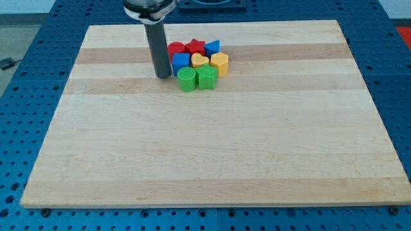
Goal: Push the blue triangle to the left side
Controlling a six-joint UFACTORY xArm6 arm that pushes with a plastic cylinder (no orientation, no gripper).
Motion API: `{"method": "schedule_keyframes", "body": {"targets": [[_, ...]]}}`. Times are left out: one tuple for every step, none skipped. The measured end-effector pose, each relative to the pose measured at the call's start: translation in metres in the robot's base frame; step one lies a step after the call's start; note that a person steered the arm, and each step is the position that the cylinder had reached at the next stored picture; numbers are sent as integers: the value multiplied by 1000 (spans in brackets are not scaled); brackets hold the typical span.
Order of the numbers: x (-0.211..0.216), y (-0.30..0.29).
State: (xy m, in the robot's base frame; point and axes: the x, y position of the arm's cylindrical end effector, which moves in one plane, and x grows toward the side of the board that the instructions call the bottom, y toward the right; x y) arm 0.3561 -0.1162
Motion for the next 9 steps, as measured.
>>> {"method": "schedule_keyframes", "body": {"targets": [[-7,-35],[-70,-45],[-97,-28],[-87,-6],[-71,18],[-65,28],[-71,22],[-102,13],[-139,39]]}}
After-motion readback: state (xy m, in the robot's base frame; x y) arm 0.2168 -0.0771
